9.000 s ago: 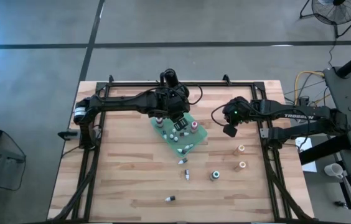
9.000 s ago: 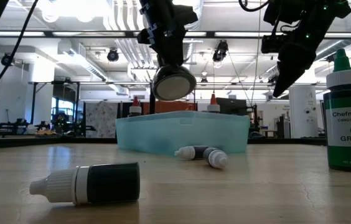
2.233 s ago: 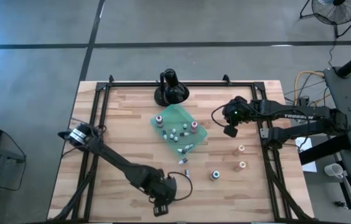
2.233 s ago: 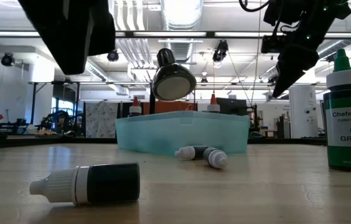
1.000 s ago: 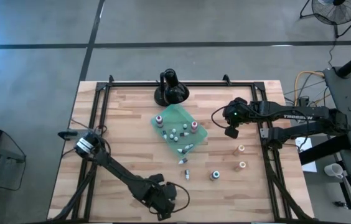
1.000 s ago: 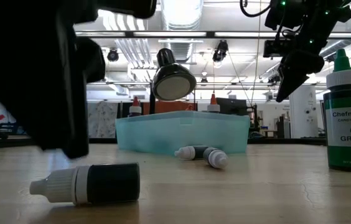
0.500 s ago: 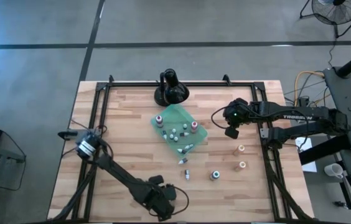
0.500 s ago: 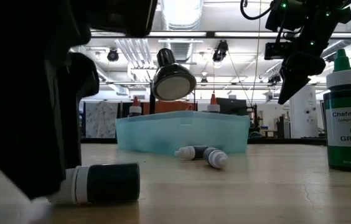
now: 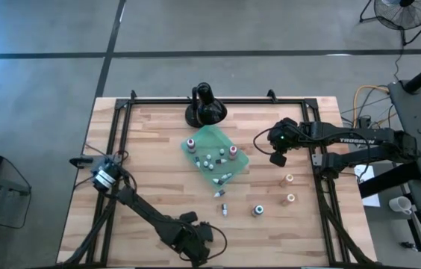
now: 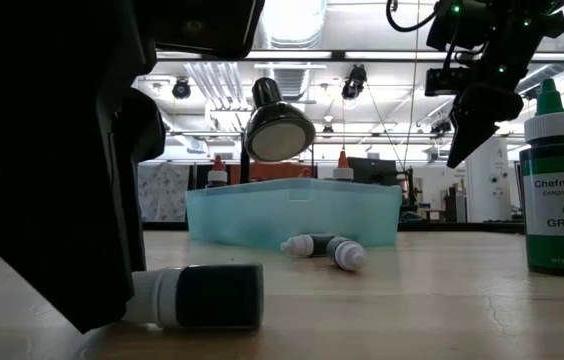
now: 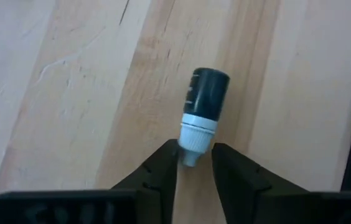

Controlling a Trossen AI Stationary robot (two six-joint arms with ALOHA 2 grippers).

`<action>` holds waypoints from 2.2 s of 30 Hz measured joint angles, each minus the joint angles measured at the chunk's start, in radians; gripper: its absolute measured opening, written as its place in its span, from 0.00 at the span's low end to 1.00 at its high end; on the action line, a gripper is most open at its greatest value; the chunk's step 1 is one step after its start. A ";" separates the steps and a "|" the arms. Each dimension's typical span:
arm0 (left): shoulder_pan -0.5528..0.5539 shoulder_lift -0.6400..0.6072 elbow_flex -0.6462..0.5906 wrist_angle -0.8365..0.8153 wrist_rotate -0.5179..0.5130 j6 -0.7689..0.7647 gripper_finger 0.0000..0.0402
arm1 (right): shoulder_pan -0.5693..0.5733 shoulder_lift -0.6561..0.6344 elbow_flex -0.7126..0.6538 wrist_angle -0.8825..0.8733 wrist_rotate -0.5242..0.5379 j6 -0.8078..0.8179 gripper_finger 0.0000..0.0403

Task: Pick & Place food coloring
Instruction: Put the small black food coloring bottle into the green bin

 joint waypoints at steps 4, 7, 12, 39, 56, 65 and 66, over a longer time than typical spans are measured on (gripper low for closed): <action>0.000 0.001 0.000 0.001 -0.020 0.000 0.13 | 0.000 0.000 0.000 0.000 0.000 -0.001 0.09; 0.002 0.001 -0.001 0.016 -0.023 0.000 0.11 | 0.000 0.000 0.000 0.000 0.000 0.000 0.09; 0.004 0.003 -0.001 0.037 -0.028 0.000 0.12 | 0.000 0.000 0.000 0.000 0.000 0.001 0.09; 0.007 0.006 -0.028 0.122 -0.148 0.104 0.38 | 0.000 0.000 0.000 -0.001 0.000 -0.002 0.09; 0.017 0.002 -0.048 0.156 -0.115 0.156 0.34 | 0.000 0.000 -0.001 -0.023 0.000 -0.001 0.10; 0.018 0.002 -0.050 0.204 -0.095 0.165 0.23 | 0.000 0.000 -0.016 -0.023 0.000 0.001 0.09; 0.018 0.002 -0.050 0.212 -0.088 0.165 0.23 | 0.000 0.000 -0.016 -0.021 0.000 0.001 0.09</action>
